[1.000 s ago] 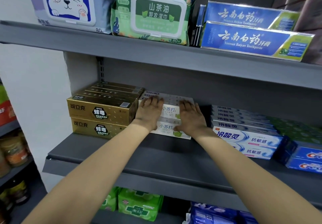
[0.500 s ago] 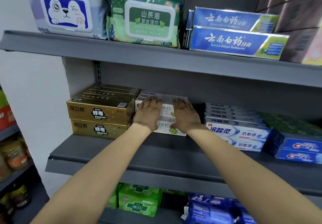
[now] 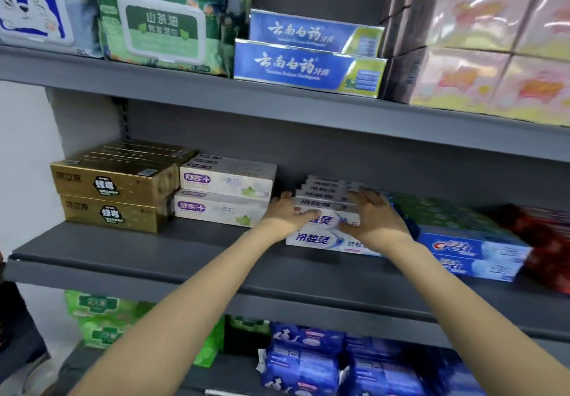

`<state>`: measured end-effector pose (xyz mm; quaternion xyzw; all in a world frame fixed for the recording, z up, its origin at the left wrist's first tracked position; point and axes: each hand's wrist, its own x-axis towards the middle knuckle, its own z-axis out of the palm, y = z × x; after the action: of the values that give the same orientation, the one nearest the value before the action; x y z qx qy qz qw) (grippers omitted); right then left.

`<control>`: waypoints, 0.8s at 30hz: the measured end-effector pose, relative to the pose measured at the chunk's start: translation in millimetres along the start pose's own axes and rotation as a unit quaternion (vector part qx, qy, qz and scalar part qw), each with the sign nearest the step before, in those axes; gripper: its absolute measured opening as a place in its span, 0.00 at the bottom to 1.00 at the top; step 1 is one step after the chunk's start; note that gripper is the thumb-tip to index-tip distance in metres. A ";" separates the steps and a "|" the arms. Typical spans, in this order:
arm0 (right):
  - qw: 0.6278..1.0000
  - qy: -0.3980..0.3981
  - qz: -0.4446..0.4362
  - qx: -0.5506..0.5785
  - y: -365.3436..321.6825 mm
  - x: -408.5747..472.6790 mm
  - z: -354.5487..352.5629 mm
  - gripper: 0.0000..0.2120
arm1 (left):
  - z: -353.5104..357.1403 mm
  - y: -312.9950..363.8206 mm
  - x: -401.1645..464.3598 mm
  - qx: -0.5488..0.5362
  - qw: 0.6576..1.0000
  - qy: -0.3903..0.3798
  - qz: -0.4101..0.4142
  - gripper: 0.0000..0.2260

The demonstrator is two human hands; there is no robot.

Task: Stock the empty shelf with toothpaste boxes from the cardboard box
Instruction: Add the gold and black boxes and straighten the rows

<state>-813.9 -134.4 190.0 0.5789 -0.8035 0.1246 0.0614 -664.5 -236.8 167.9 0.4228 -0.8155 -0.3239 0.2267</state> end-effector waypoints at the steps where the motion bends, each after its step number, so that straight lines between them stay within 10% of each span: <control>1: 1.000 -0.016 0.003 -0.012 10.6 0.5 -0.2 0.40 | 6.3 -1.5 2.2 -0.021 1.000 -0.008 -0.010 0.37; 10: 0.997 -0.067 -0.011 -0.021 44.5 16.6 13.0 0.49 | 15.2 -12.9 9.4 0.047 0.998 0.026 0.031 0.42; 16: 0.999 -0.034 -0.030 -0.021 47.2 17.8 13.6 0.46 | 11.7 7.0 17.8 0.359 0.927 0.011 0.111 0.45; 24: 0.997 -0.042 -0.059 -0.024 48.0 21.0 14.6 0.47 | 9.7 13.2 28.9 0.360 0.925 -0.028 0.122 0.46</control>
<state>-865.4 -143.2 174.9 0.6285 -0.7725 0.0771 0.0491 -693.5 -252.0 173.5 0.3637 -0.9285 0.0099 0.0739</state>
